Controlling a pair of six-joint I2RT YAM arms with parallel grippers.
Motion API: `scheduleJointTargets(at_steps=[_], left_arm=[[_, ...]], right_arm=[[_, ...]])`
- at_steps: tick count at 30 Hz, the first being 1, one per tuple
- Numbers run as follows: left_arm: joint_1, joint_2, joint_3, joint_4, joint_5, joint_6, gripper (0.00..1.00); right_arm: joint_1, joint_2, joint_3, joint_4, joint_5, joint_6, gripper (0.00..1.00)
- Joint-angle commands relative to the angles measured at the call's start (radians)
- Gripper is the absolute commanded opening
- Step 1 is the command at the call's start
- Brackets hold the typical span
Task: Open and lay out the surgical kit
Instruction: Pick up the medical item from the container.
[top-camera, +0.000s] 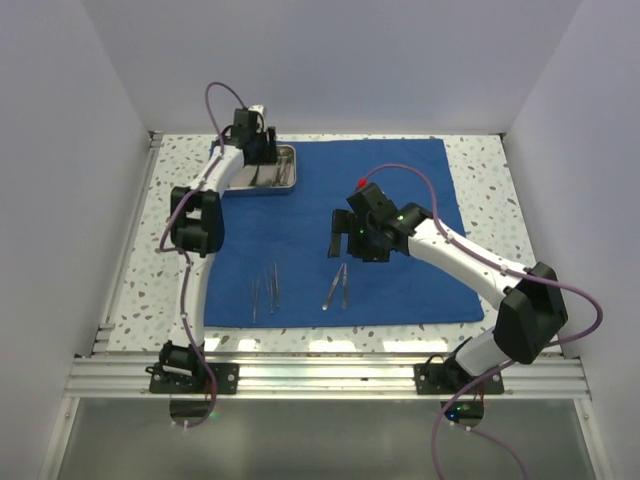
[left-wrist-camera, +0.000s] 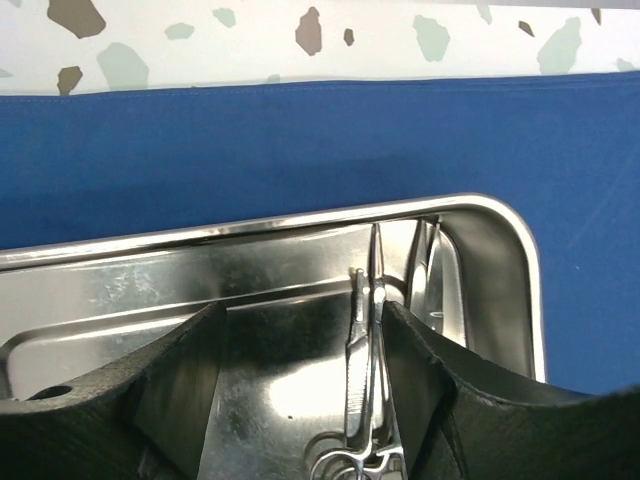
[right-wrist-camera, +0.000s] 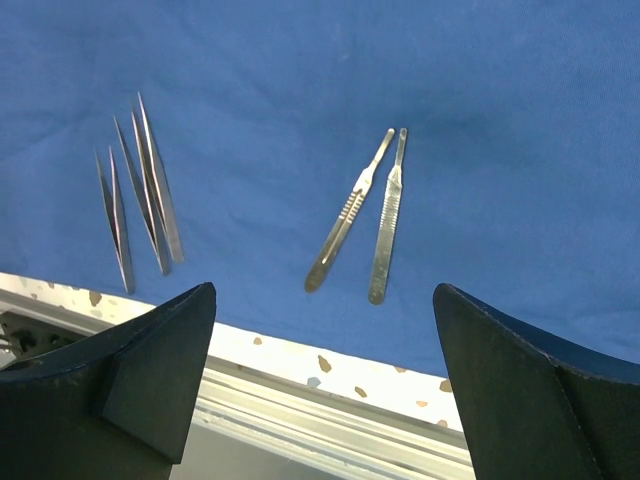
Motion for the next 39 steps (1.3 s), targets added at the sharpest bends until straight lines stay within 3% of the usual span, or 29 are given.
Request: scheduleJointTargets(at_steps=[1,19,39], left_arm=[[0.010,0.021,0.029,0.059,-0.046,0.047,0.66],[-0.022,0.030,-0.025,0.132,-0.054,0.029,0.65],[-0.065,0.027,-0.100,0.111,-0.269,0.032,0.64]], right_arm=[[-0.001,0.023,0.064,-0.014,0.007,0.009,0.93],[-0.003,0.032,0.029,-0.028,-0.007,-0.026,0.93],[-0.058,-0.035,-0.054,-0.031,-0.033,-0.069,0.93]])
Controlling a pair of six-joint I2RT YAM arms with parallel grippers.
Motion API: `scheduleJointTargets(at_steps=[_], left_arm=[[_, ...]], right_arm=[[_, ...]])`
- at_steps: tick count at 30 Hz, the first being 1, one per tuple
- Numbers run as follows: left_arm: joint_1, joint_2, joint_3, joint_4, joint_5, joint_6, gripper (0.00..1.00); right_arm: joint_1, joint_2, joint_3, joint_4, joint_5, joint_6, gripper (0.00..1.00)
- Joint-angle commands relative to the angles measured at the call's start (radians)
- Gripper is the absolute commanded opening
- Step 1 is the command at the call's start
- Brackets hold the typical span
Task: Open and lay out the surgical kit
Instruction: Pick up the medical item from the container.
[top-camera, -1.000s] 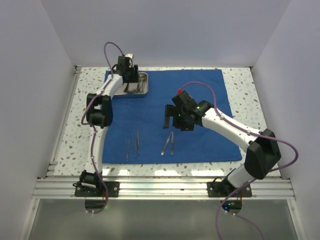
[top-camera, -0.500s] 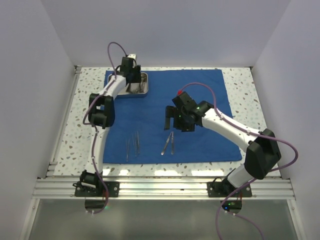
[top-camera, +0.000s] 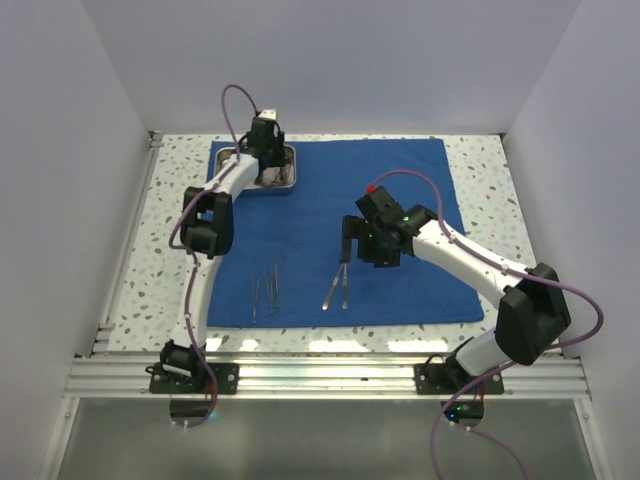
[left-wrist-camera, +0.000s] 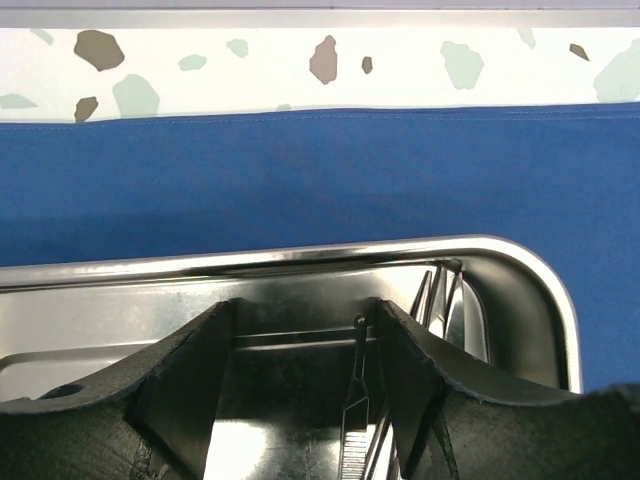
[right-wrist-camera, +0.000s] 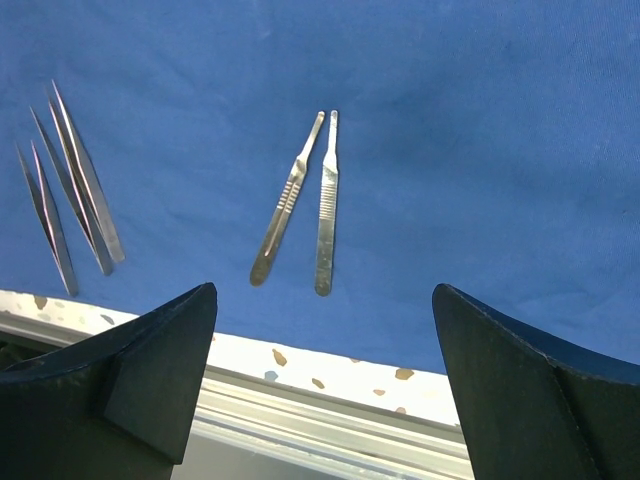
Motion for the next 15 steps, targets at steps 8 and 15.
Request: scheduleJointTargets(at_steps=[8,15], left_arm=[[0.006,0.000,-0.044,-0.063,-0.062,0.008,0.54],[0.006,-0.006,-0.057,-0.055,0.006,0.023,0.40]], right_arm=[[-0.015,-0.028,-0.005,0.004,-0.023,-0.021,0.92],[-0.020,-0.029,-0.009,0.004,-0.022,-0.015,0.91]])
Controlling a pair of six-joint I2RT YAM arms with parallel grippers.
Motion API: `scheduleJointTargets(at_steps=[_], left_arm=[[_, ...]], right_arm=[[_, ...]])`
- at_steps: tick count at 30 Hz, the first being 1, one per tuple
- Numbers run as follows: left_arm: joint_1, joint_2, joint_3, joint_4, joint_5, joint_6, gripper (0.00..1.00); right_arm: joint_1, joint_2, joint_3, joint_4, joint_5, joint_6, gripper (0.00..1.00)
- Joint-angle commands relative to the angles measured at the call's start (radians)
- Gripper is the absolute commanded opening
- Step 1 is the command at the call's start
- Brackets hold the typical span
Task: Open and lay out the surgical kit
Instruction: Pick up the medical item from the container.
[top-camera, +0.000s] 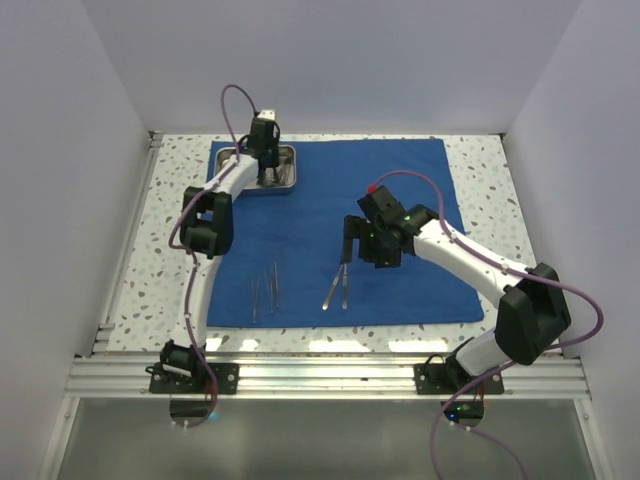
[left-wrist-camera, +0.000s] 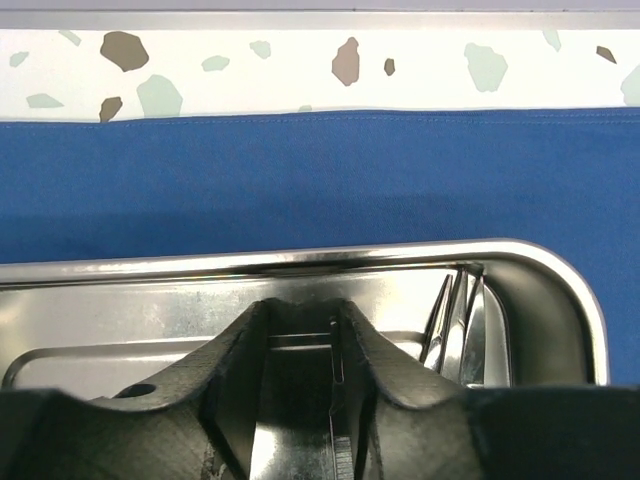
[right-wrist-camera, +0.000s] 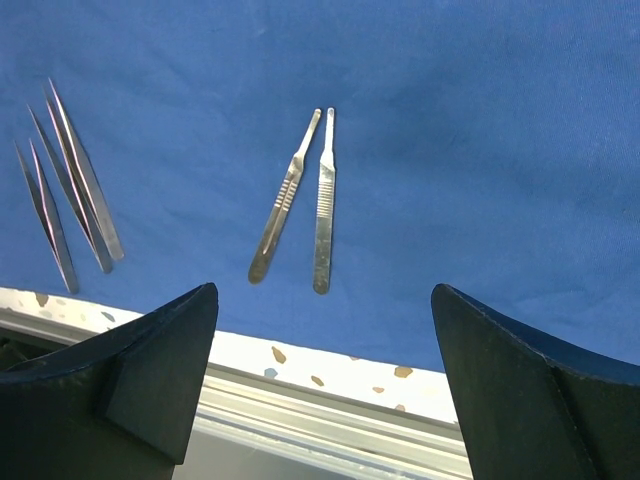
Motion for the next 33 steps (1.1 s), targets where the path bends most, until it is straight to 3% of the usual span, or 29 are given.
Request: scheduleJointTargets(at_steps=[1,7,9,10,19,24,33], left_arm=[[0.006,-0.009,-0.050,-0.064,0.079,0.019,0.37],[0.003,-0.041,-0.125,-0.039,0.148,0.005,0.20],[-0.002,-0.044,-0.142,-0.036,0.156,0.005,0.03],[-0.003,-0.043,-0.142,-0.039,0.157,0.006,0.00],[-0.006,-0.056,-0.098,-0.036,0.168,0.003,0.00],[0.001,-0.062,0.029,-0.070,0.179,-0.015,0.00],[0.072,-0.133,0.045,-0.033,0.268,-0.118,0.00]], right_arm=[[-0.006,-0.029,-0.006,0.004,-0.005,-0.010,0.91],[-0.010,-0.028,-0.009,0.013,-0.005,-0.007,0.91],[-0.012,-0.028,-0.007,0.013,-0.005,-0.009,0.91],[-0.010,-0.029,-0.007,0.013,-0.006,-0.009,0.91],[-0.013,-0.049,-0.021,0.013,-0.006,-0.010,0.91],[-0.012,-0.055,-0.015,0.017,-0.006,-0.010,0.90],[-0.012,-0.064,0.001,0.039,-0.005,-0.007,0.90]])
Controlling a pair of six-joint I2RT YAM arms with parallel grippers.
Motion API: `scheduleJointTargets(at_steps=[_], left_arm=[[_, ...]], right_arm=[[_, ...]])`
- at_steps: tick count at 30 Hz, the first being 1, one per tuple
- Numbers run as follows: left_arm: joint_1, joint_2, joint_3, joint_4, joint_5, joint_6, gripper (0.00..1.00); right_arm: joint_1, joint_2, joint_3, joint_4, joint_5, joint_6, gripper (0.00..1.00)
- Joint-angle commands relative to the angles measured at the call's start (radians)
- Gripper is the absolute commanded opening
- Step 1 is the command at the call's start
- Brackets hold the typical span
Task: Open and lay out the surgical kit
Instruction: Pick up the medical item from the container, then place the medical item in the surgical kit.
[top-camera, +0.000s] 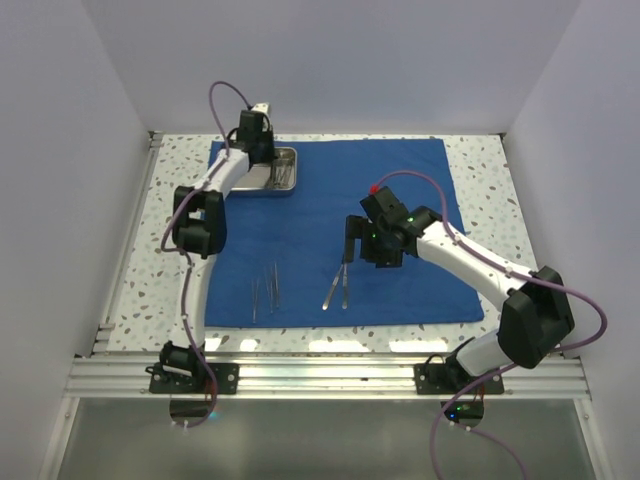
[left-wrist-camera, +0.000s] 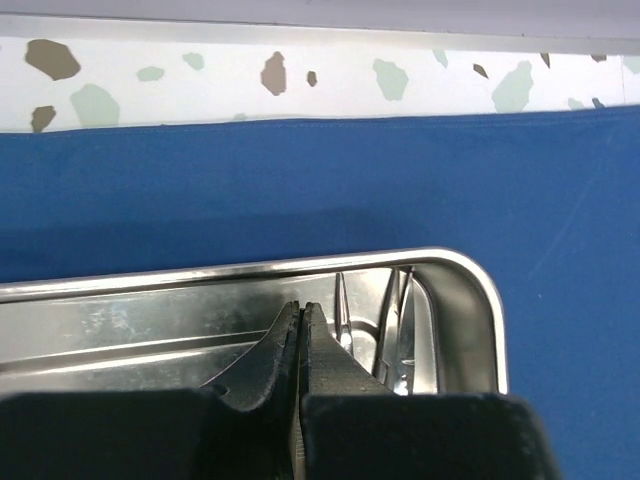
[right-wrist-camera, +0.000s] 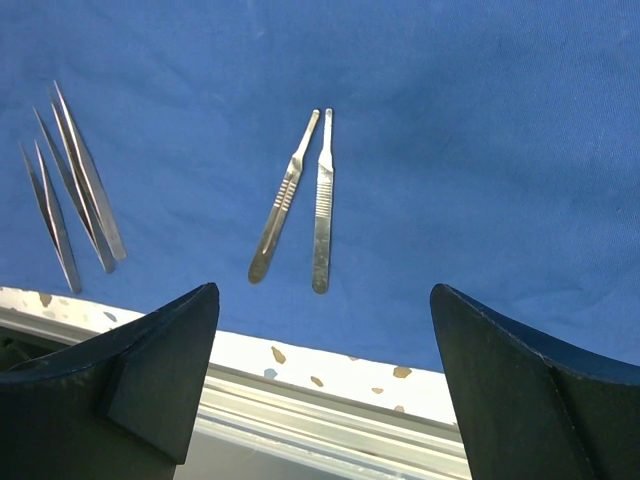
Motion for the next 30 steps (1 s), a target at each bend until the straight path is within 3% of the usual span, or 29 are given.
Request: scheduleJointTargets(at_steps=[1,11,18,23,26,30], left_arm=[[0.044,-0.082,0.042,0.003,0.055,-0.061,0.00],[0.084,-0.216,-0.063,0.127,0.091,-0.090,0.00],[0.090,-0.225,-0.015,0.092,0.115,-0.098,0.00],[0.088,-0.320,-0.118,0.075,0.144,-0.130,0.00],[0.085,-0.384,-0.193,0.060,0.210,-0.177,0.00],[0.062,-0.482,-0.303,0.063,0.276,-0.246,0.00]], right_arm=[[-0.006,-0.043,0.020,0.032,-0.006,-0.007,0.90],[-0.004,-0.021,0.096,0.080,-0.029,-0.027,0.90],[-0.006,0.014,0.157,0.103,-0.037,-0.061,0.90],[-0.015,0.112,0.331,0.146,-0.070,-0.102,0.90],[-0.019,0.213,0.451,0.209,-0.105,-0.115,0.81],[-0.026,0.356,0.601,0.256,-0.164,-0.102,0.77]])
